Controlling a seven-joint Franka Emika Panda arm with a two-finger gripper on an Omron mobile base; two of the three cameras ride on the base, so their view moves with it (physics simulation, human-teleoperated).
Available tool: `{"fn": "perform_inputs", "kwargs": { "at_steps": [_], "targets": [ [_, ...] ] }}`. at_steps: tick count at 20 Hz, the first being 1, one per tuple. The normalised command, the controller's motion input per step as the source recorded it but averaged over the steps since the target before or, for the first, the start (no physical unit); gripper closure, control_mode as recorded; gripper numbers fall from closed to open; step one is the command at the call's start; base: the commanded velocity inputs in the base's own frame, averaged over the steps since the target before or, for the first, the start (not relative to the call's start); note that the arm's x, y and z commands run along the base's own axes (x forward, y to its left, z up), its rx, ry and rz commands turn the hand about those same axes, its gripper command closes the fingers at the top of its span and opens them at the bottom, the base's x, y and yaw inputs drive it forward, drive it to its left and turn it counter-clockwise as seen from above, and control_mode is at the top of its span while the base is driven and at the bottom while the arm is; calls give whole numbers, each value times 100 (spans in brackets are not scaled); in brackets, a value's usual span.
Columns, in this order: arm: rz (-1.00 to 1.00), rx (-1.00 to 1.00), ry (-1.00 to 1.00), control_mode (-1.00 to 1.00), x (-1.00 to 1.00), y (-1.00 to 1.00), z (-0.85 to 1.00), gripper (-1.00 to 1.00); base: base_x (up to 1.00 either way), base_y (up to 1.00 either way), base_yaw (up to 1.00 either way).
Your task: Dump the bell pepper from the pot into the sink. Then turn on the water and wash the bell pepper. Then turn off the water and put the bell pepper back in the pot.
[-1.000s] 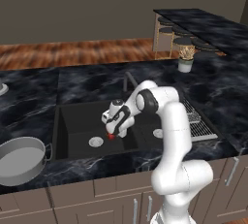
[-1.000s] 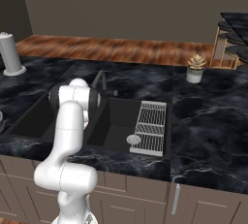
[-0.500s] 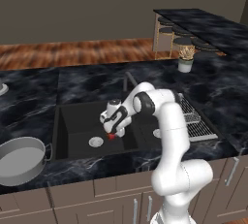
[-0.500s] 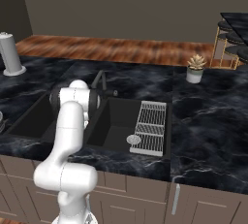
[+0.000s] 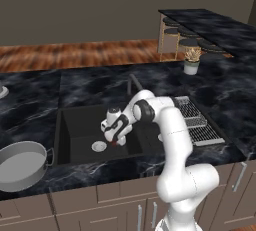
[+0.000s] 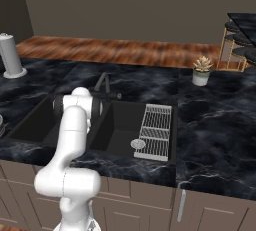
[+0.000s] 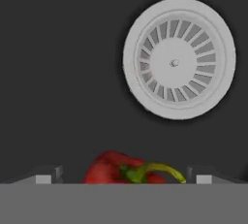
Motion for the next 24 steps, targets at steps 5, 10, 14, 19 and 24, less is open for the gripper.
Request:
{"fn": "perform_inputs", "kwargs": {
  "at_steps": [5,10,14,19,24],
  "targets": [
    [0,-1,0,-100,0,-14,-66,-100,0,0,0],
    [0,-2,-3,-100,0,-22,-63,-100,0,0,0],
    [0,-3,-4,-100,1,-23,-65,-100,0,0,0],
    [0,-3,-6,-100,0,-37,-71,100,0,0,0],
    [0,0,-6,-100,-2,-62,-82,100,0,0,0]
  ]
}}
